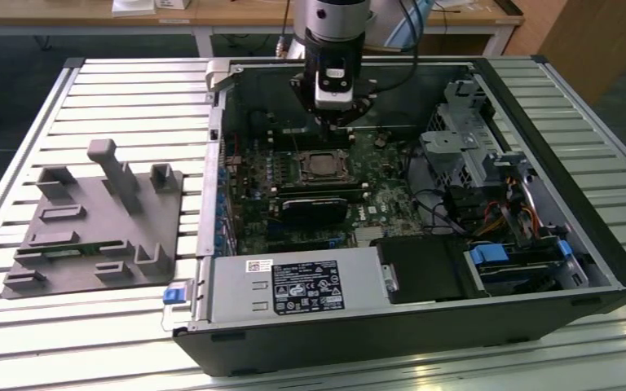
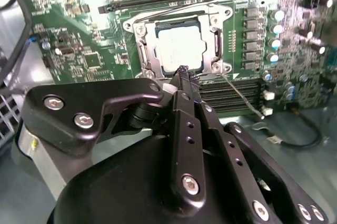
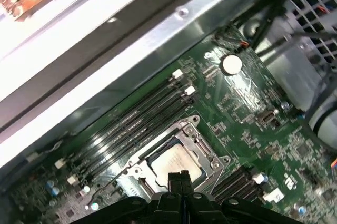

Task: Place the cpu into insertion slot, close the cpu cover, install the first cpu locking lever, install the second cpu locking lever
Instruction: 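Install the first cpu locking lever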

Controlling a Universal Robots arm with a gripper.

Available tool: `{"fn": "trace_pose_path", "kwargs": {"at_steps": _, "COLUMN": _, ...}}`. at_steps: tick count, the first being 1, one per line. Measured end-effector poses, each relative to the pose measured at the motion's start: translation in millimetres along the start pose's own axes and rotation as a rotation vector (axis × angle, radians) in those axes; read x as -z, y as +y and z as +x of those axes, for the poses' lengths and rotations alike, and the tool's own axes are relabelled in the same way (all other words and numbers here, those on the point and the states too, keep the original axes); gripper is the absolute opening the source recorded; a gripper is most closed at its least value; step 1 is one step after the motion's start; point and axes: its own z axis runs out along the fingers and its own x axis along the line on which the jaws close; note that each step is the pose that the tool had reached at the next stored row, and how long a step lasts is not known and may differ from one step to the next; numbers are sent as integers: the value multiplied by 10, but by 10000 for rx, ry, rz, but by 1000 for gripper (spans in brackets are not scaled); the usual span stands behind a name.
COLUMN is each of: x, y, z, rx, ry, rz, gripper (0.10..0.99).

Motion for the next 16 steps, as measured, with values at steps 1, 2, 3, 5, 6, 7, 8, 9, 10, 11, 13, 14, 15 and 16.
{"fn": "trace_pose_path", "kwargs": {"at_steps": 1, "x": 0, "y": 0, "z": 0, "rx": 192, "ry": 2, "rz": -5, "gripper": 106}}
{"fn": "trace_pose_path", "kwargs": {"at_steps": 2, "x": 0, "y": 0, "z": 0, "rx": 371, "ry": 4, "rz": -8, "gripper": 106}}
{"fn": "trace_pose_path", "kwargs": {"at_steps": 3, "x": 0, "y": 0, "z": 0, "rx": 550, "ry": 6, "rz": -13, "gripper": 106}}
{"fn": "trace_pose_path", "kwargs": {"at_steps": 5, "x": 0, "y": 0, "z": 0, "rx": 853, "ry": 9, "rz": -19, "gripper": 106}}
{"fn": "trace_pose_path", "kwargs": {"at_steps": 6, "x": 0, "y": 0, "z": 0, "rx": 972, "ry": 11, "rz": -22, "gripper": 106}}
{"fn": "trace_pose_path", "kwargs": {"at_steps": 7, "x": 0, "y": -1, "z": 1, "rx": 1138, "ry": 13, "rz": -26, "gripper": 106}}
{"fn": "trace_pose_path", "kwargs": {"at_steps": 8, "x": -1, "y": -1, "z": 1, "rx": 1333, "ry": 15, "rz": -31, "gripper": 106}}
{"fn": "trace_pose_path", "kwargs": {"at_steps": 9, "x": -1, "y": 0, "z": 1, "rx": 1501, "ry": 17, "rz": -35, "gripper": 106}}
{"fn": "trace_pose_path", "kwargs": {"at_steps": 10, "x": -1, "y": -1, "z": 1, "rx": 1693, "ry": 19, "rz": -38, "gripper": 106}}
{"fn": "trace_pose_path", "kwargs": {"at_steps": 11, "x": -1, "y": -1, "z": 1, "rx": 1872, "ry": 21, "rz": -42, "gripper": 106}}
{"fn": "trace_pose_path", "kwargs": {"at_steps": 13, "x": -2, "y": 0, "z": 1, "rx": 2232, "ry": 26, "rz": -51, "gripper": 106}}
{"fn": "trace_pose_path", "kwargs": {"at_steps": 14, "x": -3, "y": 0, "z": 1, "rx": 2412, "ry": 28, "rz": -55, "gripper": 106}}
{"fn": "trace_pose_path", "kwargs": {"at_steps": 15, "x": -3, "y": 0, "z": 1, "rx": 2592, "ry": 30, "rz": -59, "gripper": 106}}
{"fn": "trace_pose_path", "kwargs": {"at_steps": 16, "x": -4, "y": -1, "z": 1, "rx": 2787, "ry": 32, "rz": -63, "gripper": 106}}
